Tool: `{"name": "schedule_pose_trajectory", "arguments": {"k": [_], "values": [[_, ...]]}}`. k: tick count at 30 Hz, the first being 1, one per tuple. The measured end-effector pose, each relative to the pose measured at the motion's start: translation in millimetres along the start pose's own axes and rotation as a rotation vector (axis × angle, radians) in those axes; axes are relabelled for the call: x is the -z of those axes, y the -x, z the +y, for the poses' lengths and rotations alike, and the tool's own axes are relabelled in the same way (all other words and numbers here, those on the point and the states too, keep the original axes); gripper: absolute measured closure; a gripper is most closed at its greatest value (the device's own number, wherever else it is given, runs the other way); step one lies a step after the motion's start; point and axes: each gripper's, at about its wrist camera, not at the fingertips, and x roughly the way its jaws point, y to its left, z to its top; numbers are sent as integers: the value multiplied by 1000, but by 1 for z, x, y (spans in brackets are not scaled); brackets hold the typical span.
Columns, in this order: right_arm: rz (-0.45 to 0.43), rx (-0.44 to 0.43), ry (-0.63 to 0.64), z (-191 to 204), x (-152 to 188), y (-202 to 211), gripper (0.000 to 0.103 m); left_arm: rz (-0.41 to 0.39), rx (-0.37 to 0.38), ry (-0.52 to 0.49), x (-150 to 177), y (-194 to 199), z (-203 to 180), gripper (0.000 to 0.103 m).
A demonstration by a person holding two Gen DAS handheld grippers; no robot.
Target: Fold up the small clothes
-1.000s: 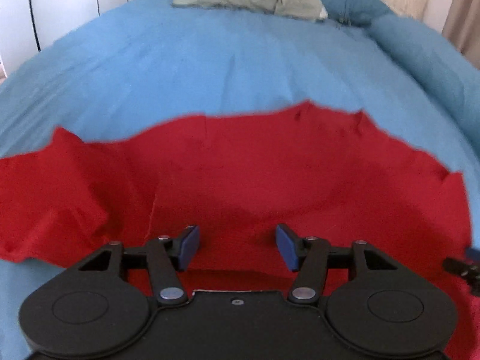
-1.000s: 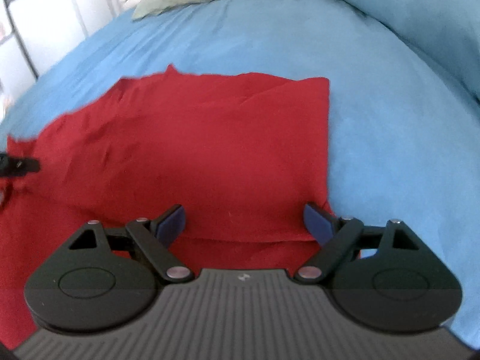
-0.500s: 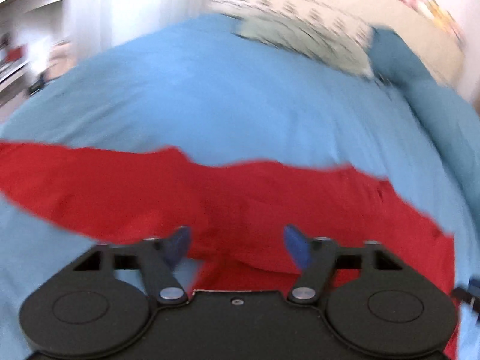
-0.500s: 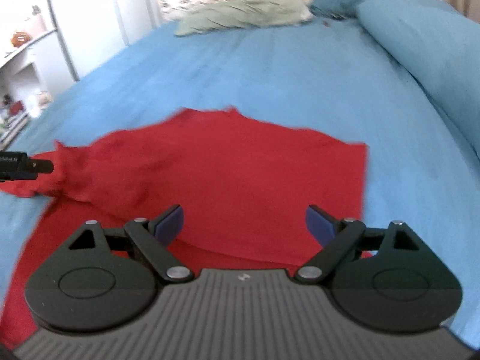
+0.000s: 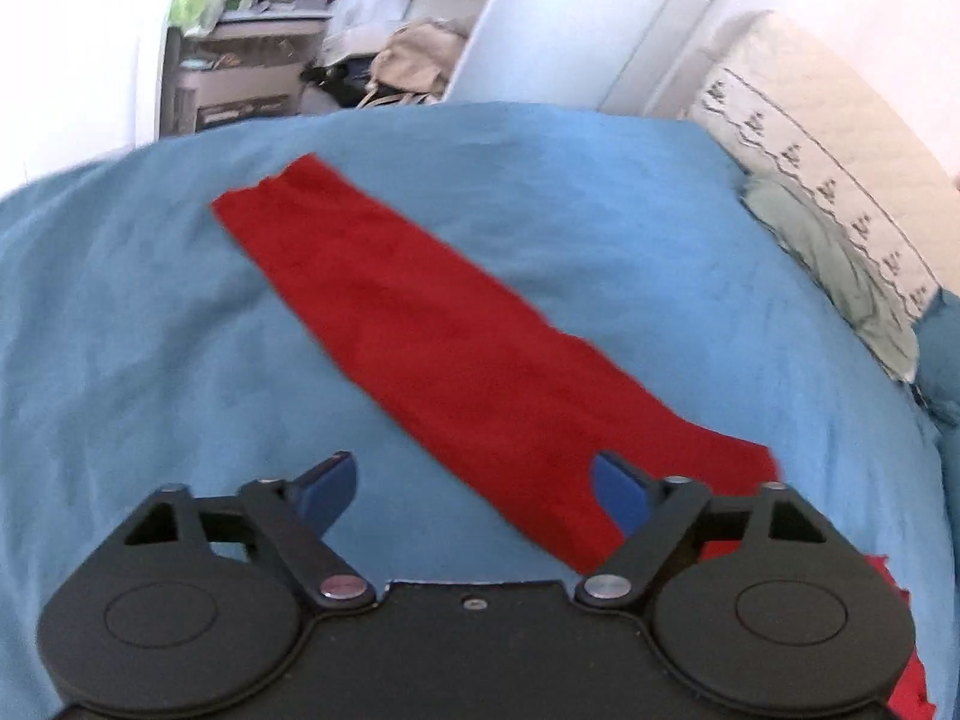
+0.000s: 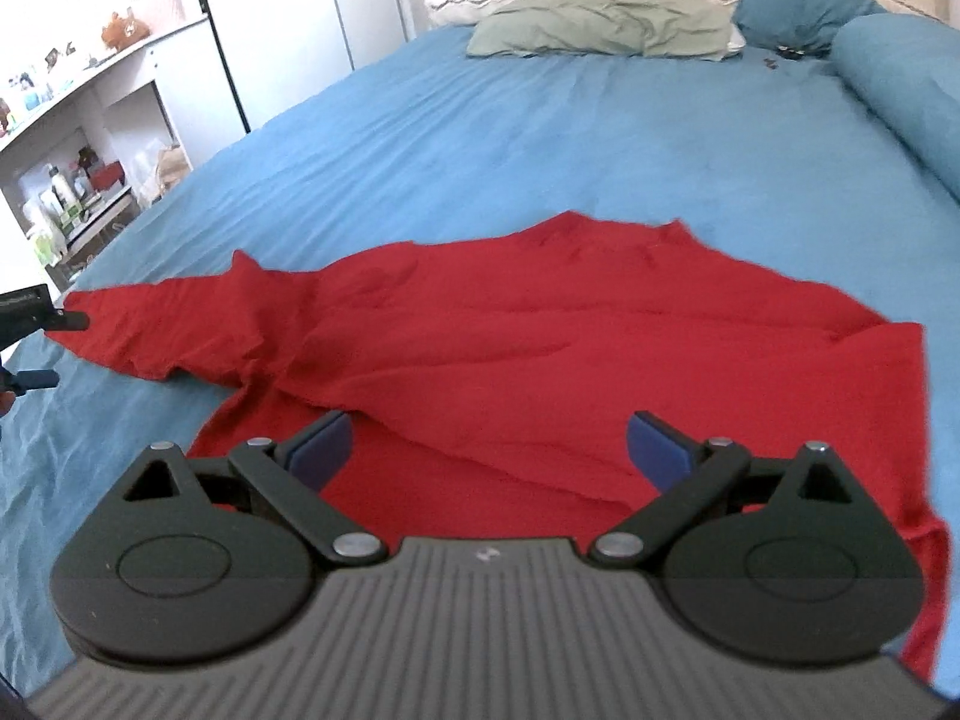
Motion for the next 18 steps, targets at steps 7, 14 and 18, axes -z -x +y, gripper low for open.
{"name": "schedule_pose_trajectory", "arguments": {"k": [7,14,18], "values": [[22,7,-4,25,13,-36,0,-86,-43,-15,-16,-26,20,37],[43,21,-8,36,21,-49,0,-101,-101,-6,-41,-42,29,66],[42,24,-29,37,22,-50,0,-81,-140,11,-54,-49,35,96]]}}
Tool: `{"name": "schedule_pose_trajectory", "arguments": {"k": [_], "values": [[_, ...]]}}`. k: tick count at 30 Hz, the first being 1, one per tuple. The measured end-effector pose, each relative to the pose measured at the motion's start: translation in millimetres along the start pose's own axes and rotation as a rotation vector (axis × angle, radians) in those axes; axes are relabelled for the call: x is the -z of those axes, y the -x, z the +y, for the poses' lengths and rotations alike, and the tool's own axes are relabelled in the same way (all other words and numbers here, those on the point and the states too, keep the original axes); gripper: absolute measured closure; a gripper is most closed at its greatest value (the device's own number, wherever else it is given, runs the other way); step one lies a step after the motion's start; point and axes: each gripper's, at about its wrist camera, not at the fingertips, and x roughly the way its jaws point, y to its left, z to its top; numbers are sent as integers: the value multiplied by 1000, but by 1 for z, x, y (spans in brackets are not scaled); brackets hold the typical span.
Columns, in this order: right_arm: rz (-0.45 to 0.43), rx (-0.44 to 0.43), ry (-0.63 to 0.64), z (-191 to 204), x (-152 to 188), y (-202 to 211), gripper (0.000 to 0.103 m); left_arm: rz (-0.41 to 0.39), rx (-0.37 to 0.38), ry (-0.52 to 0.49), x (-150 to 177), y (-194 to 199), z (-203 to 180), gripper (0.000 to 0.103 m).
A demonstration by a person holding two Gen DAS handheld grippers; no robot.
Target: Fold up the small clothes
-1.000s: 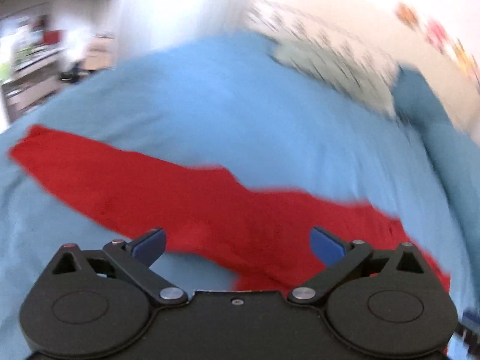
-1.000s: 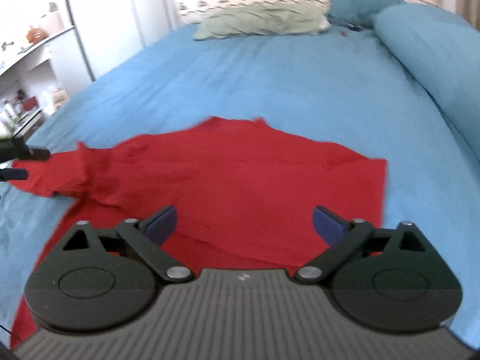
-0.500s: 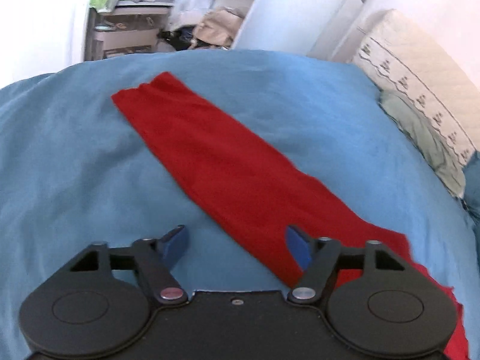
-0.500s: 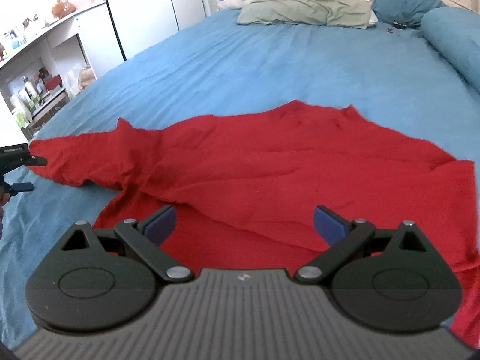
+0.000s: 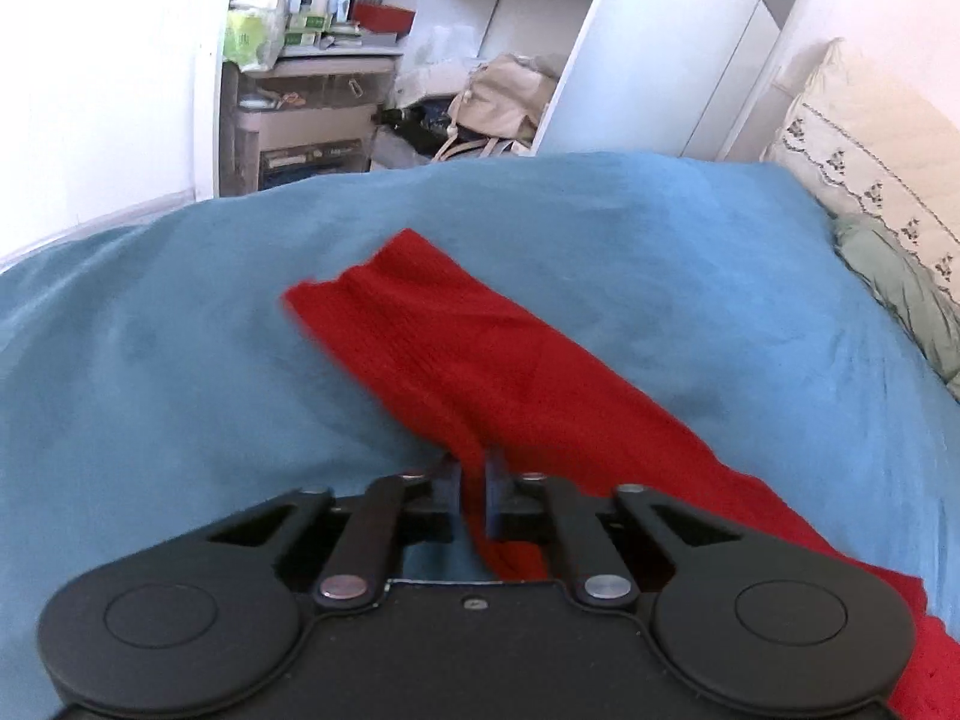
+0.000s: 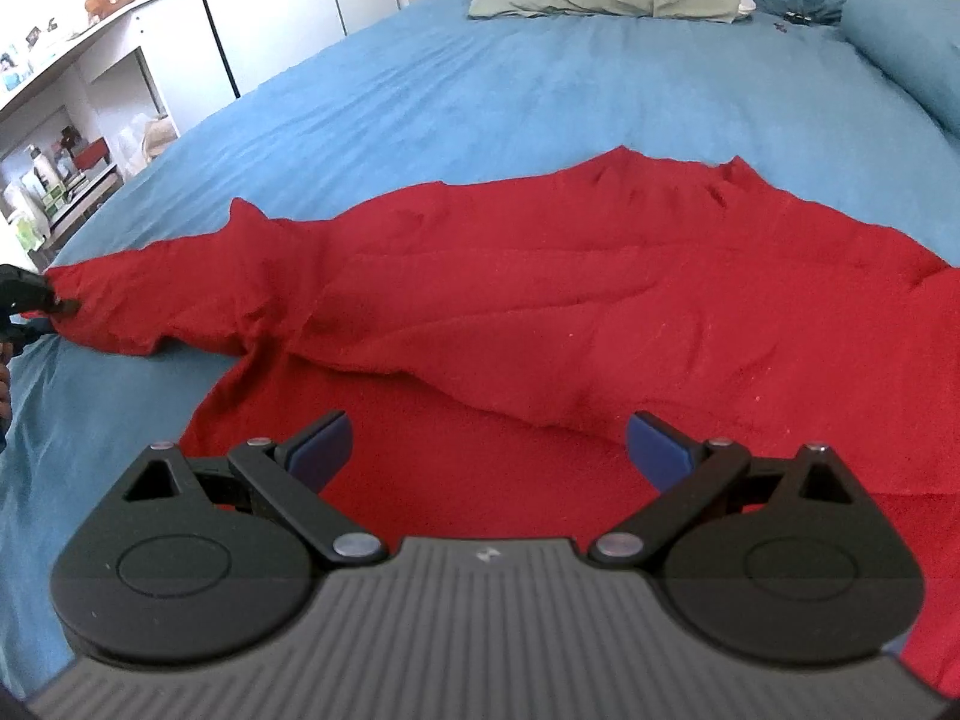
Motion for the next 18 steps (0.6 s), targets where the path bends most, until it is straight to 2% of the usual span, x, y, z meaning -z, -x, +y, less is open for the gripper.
{"name": "schedule_pose_trajectory", "arguments": {"k": [4,7,11,15,18], "values": [[-9,13,-9,-2,-1,2,0,1,7,-17,-4,9,-6,97],[-20,20,-19,-8,-5,5,0,-26,25,-54,-7,26,-25,97],[-47,35,-41,-23,-13,15,0,-91,90,-210,-5,60,-83,97],[-77,59,-66,-45,-20,30,0,-145,231,-409,19,99,-165,97],[-99,89,-83,-66,-23,43,0,-162,366,-548,57,130,-230,97]]}}
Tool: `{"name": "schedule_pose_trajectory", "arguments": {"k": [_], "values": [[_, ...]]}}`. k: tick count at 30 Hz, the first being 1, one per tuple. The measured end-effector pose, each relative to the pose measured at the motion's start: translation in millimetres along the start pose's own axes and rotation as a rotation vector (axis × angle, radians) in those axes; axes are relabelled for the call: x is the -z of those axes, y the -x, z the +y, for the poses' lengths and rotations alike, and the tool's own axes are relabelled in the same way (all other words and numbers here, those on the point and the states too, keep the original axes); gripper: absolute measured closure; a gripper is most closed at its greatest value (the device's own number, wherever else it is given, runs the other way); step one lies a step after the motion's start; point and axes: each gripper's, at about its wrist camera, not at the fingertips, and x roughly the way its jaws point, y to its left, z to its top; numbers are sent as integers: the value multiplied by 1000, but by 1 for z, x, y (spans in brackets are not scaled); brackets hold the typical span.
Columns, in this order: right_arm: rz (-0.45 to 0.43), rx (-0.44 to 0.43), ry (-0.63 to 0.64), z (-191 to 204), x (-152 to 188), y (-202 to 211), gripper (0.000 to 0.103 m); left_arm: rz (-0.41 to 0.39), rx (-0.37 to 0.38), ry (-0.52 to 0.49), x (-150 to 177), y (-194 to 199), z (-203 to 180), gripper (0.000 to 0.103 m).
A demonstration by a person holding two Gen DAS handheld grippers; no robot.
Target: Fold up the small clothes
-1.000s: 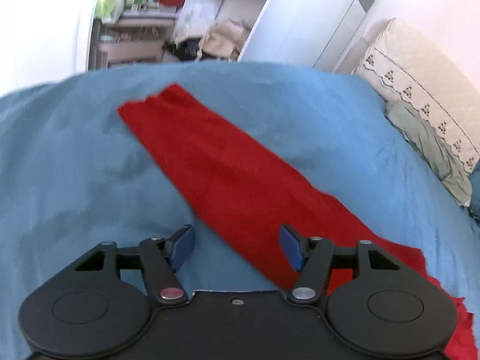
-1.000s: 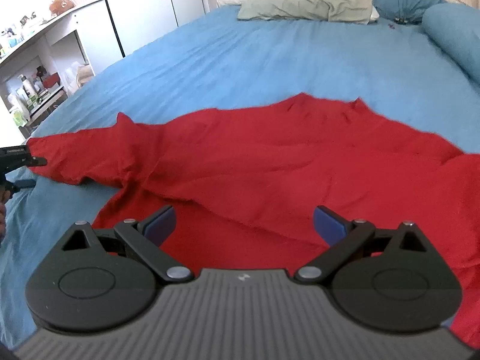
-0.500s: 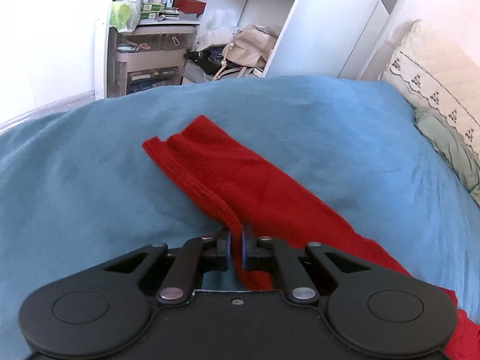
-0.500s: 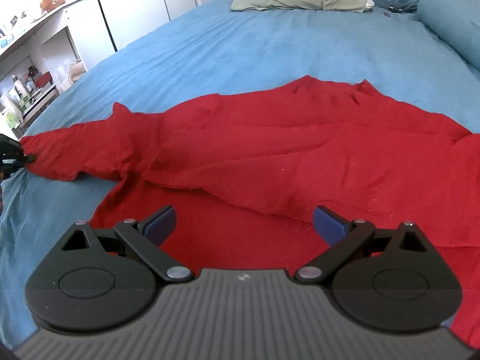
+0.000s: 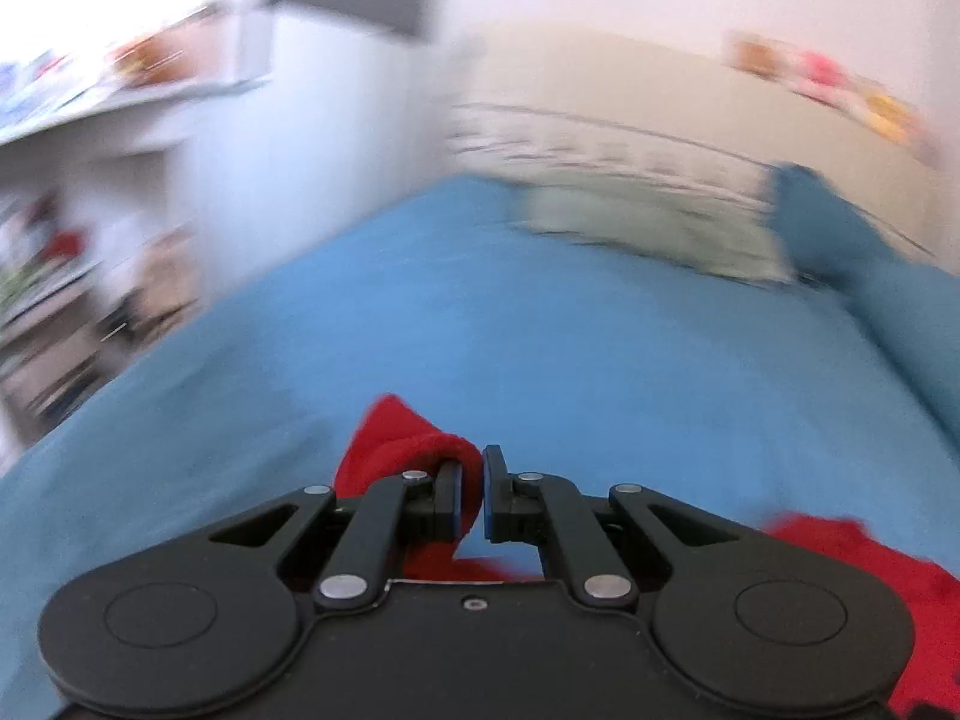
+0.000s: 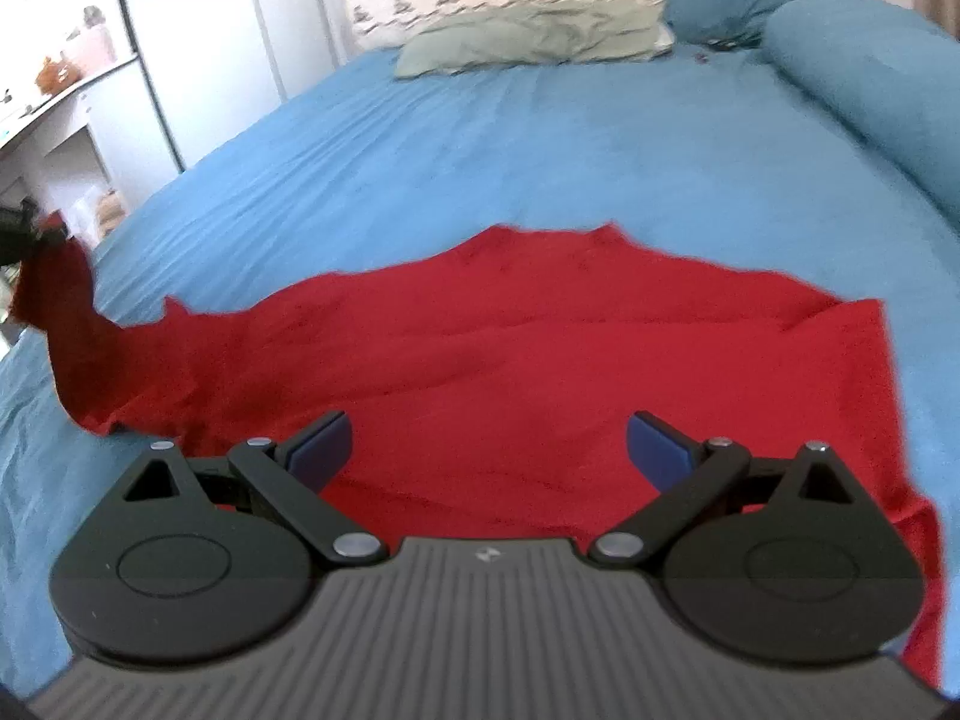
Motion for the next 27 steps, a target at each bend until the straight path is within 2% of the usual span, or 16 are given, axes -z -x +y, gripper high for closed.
{"name": "schedule_pose_trajectory", "arguments": {"k": [2,5,9,11,13,15,16,17,19,21,24,27], "values": [[-15,28,-14,-18,-4,8,0,14,114,-57,6,1,-54,97],[-30,73,-43,-44,-6,20,0,74,243,-127,33,-5,-125,97],[-20,121,-71,-77,-1,29,0,234,332,-205,92,-28,-189,97],[-8,142,-64,-89,4,30,0,310,330,-240,121,-41,-204,97],[3,147,-60,-96,8,30,0,355,315,-253,141,-45,-210,95],[5,139,-60,-100,12,31,0,352,321,-252,149,-38,-208,89],[6,129,-62,-102,12,31,0,347,331,-250,148,-34,-206,71],[7,122,-63,-103,12,31,0,344,345,-251,145,-29,-202,48],[5,107,-62,-104,9,30,0,319,337,-264,141,-16,-194,34],[1,93,-51,-98,6,31,0,301,312,-288,137,-2,-181,34],[-4,54,-23,-80,-8,32,0,307,234,-298,130,9,-156,33],[17,6,64,-51,-27,23,0,311,158,-282,123,13,-127,31]]}}
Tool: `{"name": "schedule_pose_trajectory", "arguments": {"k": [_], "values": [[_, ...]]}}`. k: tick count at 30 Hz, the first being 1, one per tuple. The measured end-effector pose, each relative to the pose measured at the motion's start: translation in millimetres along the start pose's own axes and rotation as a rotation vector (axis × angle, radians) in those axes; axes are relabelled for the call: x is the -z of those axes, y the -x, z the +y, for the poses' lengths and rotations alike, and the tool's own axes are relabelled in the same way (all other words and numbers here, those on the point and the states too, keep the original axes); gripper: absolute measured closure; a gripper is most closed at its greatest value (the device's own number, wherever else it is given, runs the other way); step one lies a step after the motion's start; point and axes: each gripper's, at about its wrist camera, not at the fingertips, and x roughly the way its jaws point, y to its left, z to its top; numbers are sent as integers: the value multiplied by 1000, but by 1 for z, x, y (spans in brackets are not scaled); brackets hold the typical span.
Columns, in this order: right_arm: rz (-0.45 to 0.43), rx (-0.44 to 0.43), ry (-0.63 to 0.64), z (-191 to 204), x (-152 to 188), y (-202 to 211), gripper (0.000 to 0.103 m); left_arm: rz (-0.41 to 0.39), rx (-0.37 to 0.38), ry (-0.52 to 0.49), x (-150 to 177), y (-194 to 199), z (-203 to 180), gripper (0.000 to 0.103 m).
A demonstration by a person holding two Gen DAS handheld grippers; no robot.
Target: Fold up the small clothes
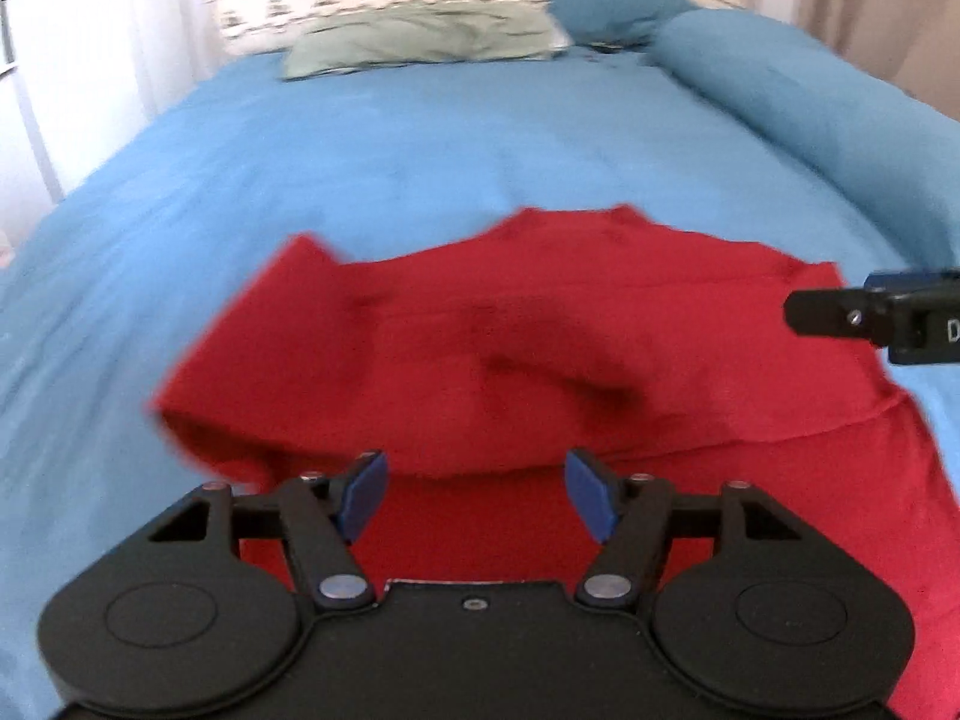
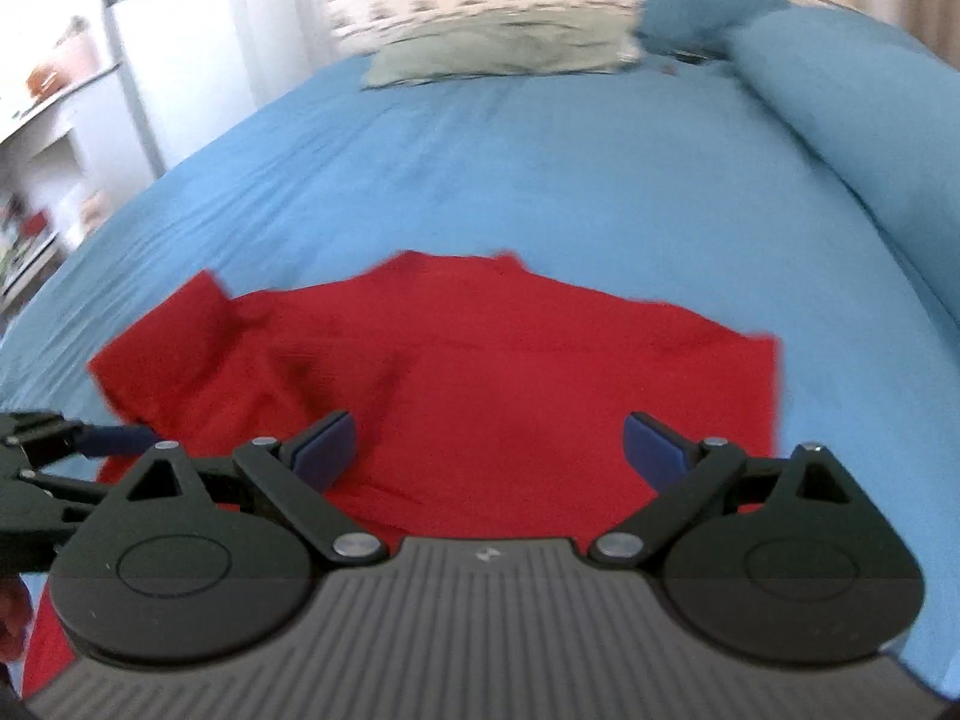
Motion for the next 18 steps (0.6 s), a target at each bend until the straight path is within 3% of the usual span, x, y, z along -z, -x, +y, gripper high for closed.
{"name": "schedule_pose_trajectory", "arguments": {"k": [4,6,11,13,15,18], "values": [[22,-76,159,46,-22,-24,0,21,-76,36,2,-6,36,31],[70,-99,243,69,-27,-46,14,31,-102,54,7,-9,54,31],[147,-112,344,103,-26,-91,30,66,-143,105,19,-21,79,31],[158,-110,369,114,-22,-103,40,71,-153,116,20,-27,84,31],[177,-106,397,122,-19,-112,66,76,-159,121,22,-28,88,31],[172,-90,415,126,-17,-121,82,76,-171,118,22,-30,92,31]]}}
